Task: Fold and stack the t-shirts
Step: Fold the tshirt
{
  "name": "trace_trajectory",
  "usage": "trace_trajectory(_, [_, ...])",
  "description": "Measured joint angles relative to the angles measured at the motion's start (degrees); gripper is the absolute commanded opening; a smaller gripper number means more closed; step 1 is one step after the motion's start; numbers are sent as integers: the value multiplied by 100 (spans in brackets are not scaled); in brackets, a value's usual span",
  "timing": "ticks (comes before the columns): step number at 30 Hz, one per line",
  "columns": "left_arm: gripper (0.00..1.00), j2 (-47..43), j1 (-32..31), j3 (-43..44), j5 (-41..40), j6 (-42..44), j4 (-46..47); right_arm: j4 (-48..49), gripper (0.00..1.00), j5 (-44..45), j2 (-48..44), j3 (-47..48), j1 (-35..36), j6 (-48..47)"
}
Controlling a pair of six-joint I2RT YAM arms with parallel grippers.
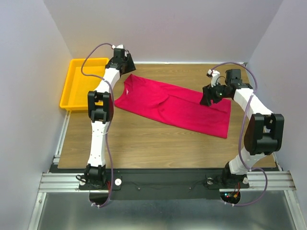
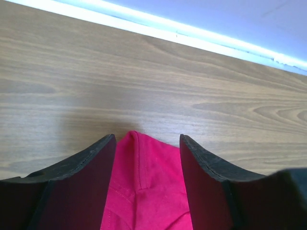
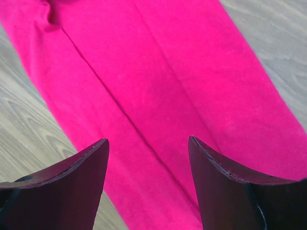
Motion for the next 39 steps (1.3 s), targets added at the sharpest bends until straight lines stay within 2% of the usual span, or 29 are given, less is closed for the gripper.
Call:
trace_trajectory(4, [68, -223, 11, -125, -188, 188, 66, 59, 73, 35, 0, -151, -4, 22])
trace_trajectory(7, [70, -933, 11, -739, -293, 380, 175, 133, 73, -2, -39, -240, -4, -31])
trace_trajectory(8, [72, -1349, 11, -1117, -310, 435, 240, 136, 73, -17, -74, -280, -4, -55])
trace_trajectory(10, [83, -2374, 11, -2046, -339, 540, 459, 151, 73, -160, -229, -479, -4, -212])
trace_trajectory(11, [92, -3132, 11, -2796, -356, 568, 807, 138, 73, -212, -304, -568, -4, -282])
trace_trajectory(12, [94, -3617, 11, -3224, -372, 579, 922, 101, 73, -262, -413, -678, -4, -404])
trace_trajectory(17, [95, -6745, 46, -5888, -197, 374, 2017, -420, 73, -590, -903, -1082, 9, -1357])
trace_trajectory(19, [93, -7584, 52, -6679, 68, 146, 2350, -669, 73, -686, -1029, -1213, 59, -1720])
trace_trajectory(21, [92, -8135, 81, -7501, 286, -68, 2533, -796, 72, -645, -1158, -1392, 275, -1963])
trace_trajectory(24, [92, -9018, 85, -8898, 568, -420, 2597, -837, 71, -317, -1405, -1700, 1119, -2046])
trace_trajectory(27, [92, -9466, 85, -10083, 710, -763, 2247, -761, 69, 208, -1547, -1875, 2039, -2044])
trace_trajectory(30, [92, -10074, 85, -10725, 743, -964, 1805, -629, 68, 715, -1543, -1906, 2361, -2039])
trace_trajectory(33, [92, -10568, 85, -10872, 737, -1080, 1648, -380, 68, 1373, -1519, -2015, 2468, -2039])
trace_trajectory(39, [92, -10614, 85, -10872, 741, -1156, 1672, -44, 68, 2216, -1464, -2422, 2483, -2033])
